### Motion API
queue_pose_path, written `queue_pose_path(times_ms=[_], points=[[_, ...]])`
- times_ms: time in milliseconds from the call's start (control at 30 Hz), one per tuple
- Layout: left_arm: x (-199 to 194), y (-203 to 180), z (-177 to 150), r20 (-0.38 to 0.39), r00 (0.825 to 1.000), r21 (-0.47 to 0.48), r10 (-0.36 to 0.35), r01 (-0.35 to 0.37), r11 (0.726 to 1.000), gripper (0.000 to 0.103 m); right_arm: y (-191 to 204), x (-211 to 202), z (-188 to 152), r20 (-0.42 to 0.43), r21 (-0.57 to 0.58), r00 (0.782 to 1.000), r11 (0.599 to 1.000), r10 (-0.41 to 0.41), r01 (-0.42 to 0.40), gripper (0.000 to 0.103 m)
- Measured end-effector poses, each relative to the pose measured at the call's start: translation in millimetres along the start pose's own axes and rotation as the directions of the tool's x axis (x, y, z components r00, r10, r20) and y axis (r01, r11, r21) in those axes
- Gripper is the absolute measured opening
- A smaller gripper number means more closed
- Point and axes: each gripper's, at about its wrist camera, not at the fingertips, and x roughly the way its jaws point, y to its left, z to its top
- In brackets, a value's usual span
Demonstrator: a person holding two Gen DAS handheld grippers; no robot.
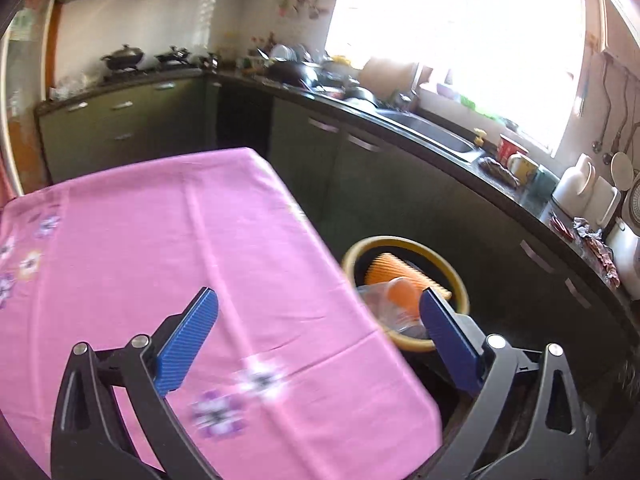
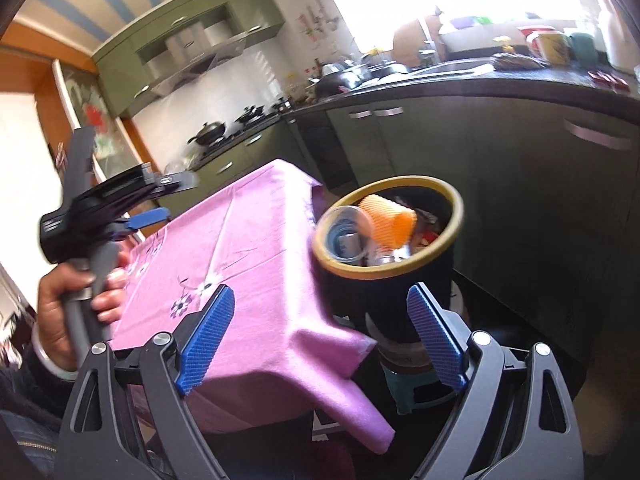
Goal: Collect trash
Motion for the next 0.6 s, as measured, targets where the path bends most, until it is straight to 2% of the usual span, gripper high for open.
queue_pose_path(times_ms=[167, 233, 300, 400, 600], points=[[-62, 67, -25, 0.024, 0.996, -0.027, 0.087, -0.086, 0.996, 0.096, 46, 14, 6, -0.001, -0.092, 1.0, 0.996, -0.003, 0.003, 0.091], [-89, 90, -35, 0.063, 0.989, -0.045, 0.134, -0.132, 0.99, 0.096, 61, 16, 10, 0.01, -0.12, 1.0, 0.993, -0.014, 0.015, 0.092], [-115, 107, -45, 0.094, 0.975, -0.041, 0.204, -0.201, 0.979, 0.096, 76, 15, 15, 0.027, -0.146, 0.999, 0.989, -0.029, 0.032, 0.094], [-153, 134, -58, 0.147, 0.951, -0.067, 0.27, -0.263, 0.962, 0.096, 96, 10, 19, 0.057, -0.185, 0.997, 0.981, -0.052, 0.061, 0.098], [-209, 160, -77, 0.208, 0.914, -0.122, 0.347, -0.328, 0.937, 0.096, 127, -10, 23, 0.126, -0.235, 0.987, 0.963, -0.103, 0.131, 0.098]])
